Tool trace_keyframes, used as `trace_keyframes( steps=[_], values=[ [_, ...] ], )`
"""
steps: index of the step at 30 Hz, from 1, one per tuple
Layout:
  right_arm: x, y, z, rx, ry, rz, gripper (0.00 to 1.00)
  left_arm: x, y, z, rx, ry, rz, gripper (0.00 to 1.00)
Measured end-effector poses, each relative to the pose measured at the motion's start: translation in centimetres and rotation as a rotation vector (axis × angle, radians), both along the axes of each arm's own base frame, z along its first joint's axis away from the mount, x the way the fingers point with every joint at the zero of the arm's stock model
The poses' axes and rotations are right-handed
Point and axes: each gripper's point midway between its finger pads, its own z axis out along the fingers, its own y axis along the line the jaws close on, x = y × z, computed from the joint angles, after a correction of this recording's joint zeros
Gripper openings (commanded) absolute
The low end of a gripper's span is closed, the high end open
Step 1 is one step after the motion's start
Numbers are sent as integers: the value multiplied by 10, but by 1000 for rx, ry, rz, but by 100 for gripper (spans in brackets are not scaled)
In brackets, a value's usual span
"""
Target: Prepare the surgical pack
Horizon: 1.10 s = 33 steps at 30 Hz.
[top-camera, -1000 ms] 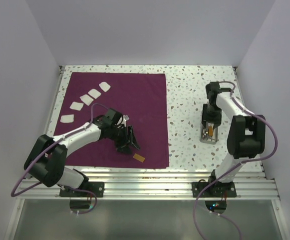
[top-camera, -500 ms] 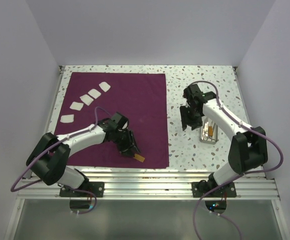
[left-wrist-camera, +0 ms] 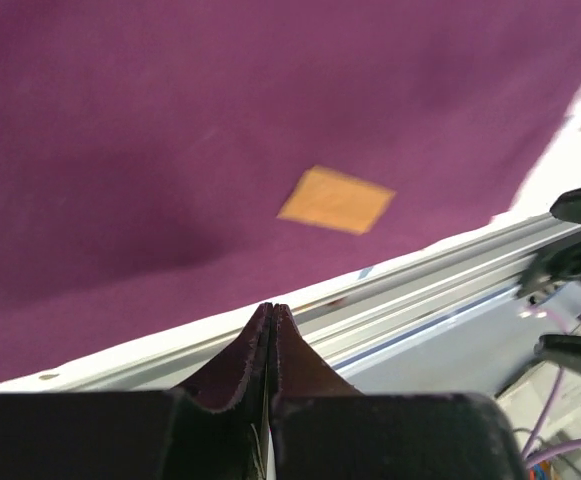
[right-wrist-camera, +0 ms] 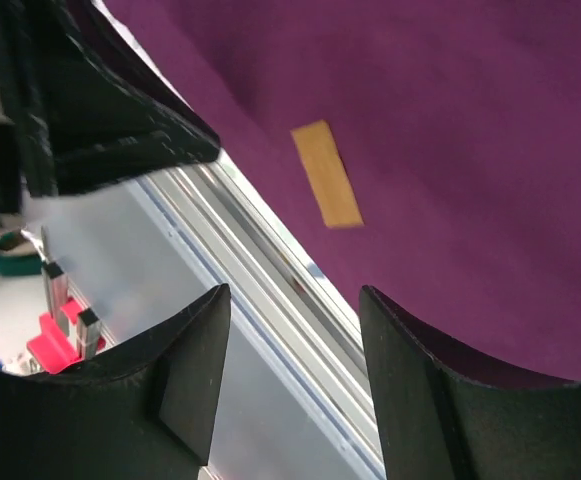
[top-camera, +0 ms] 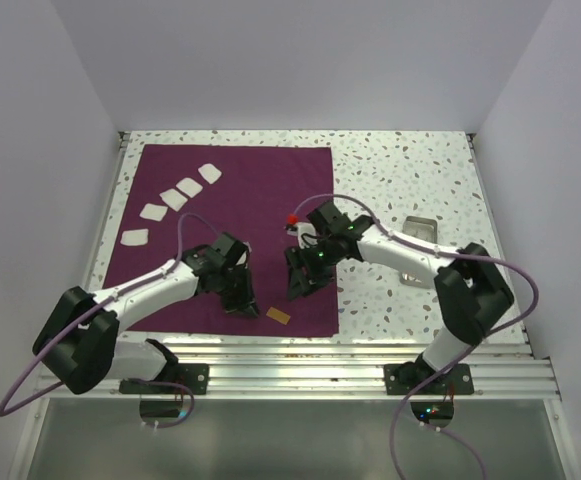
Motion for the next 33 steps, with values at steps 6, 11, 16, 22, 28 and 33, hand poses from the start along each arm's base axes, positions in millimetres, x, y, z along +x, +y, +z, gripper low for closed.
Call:
trace_keyframes(
  steps=[6,11,16,22,28,33],
  values=[
    [-14,35,-35,8,74,75,59,-26,10,-25,18,98,-18,0],
    [-21,40,-54,-23,106,91,59,-25,2,-31,-10,114,-26,0],
    [-24,46,-54,-10,90,109,57,-20,-7,-33,-42,110,-33,0],
    [-25,50,-61,-11,89,118,57,-23,-10,-41,-53,129,-43,0],
    [-29,52,-65,-20,90,130,56,-23,-14,-41,-75,137,-50,0],
    [-29,51,-66,-31,84,129,56,-24,-16,-41,-87,145,-46,0]
  ],
)
